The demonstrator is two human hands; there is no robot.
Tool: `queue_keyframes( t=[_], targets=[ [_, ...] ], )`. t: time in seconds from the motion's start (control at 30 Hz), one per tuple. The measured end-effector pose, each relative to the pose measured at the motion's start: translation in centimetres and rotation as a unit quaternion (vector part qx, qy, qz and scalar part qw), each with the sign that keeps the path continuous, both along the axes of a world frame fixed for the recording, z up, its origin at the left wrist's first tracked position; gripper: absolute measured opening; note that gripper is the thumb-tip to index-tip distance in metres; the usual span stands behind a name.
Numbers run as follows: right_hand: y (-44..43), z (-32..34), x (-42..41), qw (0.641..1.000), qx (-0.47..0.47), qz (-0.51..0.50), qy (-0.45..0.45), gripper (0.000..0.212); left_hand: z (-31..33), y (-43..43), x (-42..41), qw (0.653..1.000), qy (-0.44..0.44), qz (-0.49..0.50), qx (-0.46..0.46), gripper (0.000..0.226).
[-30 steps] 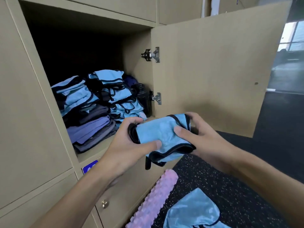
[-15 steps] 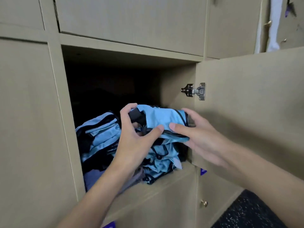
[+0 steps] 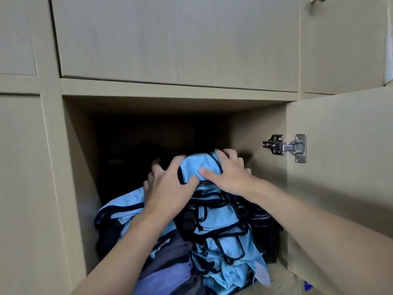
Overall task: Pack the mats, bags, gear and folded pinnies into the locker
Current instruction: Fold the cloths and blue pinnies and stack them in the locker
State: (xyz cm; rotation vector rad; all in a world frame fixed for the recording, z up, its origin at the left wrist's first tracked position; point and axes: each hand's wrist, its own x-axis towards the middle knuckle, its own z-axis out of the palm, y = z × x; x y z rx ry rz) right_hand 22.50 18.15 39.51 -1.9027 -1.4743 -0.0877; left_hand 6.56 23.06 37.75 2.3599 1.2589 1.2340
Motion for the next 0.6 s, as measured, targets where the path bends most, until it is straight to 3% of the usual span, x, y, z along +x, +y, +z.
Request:
queue_keyframes(
  t=[0.07, 0.17, 0.3, 0.47, 0.6],
  targets=[
    [0.3, -1.4, 0.4, 0.997, 0.065, 0.049, -0.004, 0.073, -0.9, 0.5, 0.4, 0.998, 0.022, 0.039, 0.051, 0.048],
    [0.9, -2.6, 0.9, 0.988, 0.122, 0.091, -0.037, 0.055, -1.7, 1.4, 0.9, 0.986, 0.067, 0.091, 0.127, 0.052],
    [2.1, -3.3, 0.6, 0.992, 0.081, 0.097, 0.002, 0.067, -2.6, 2.0, 0.7, 0.976, 0.075, 0.13, 0.154, 0.07],
    [2.5, -3.2, 0.8, 0.99, 0.096, 0.104, 0.023, 0.079, -3.7, 1.8, 0.0, 0.983, 0.066, 0.114, 0.125, 0.063],
    [3.2, -2.4, 0.2, 0.985, 0.147, 0.092, 0.011, 0.07, -3.9, 1.8, 0.0, 0.988, 0.019, 0.087, 0.125, 0.054]
  ],
)
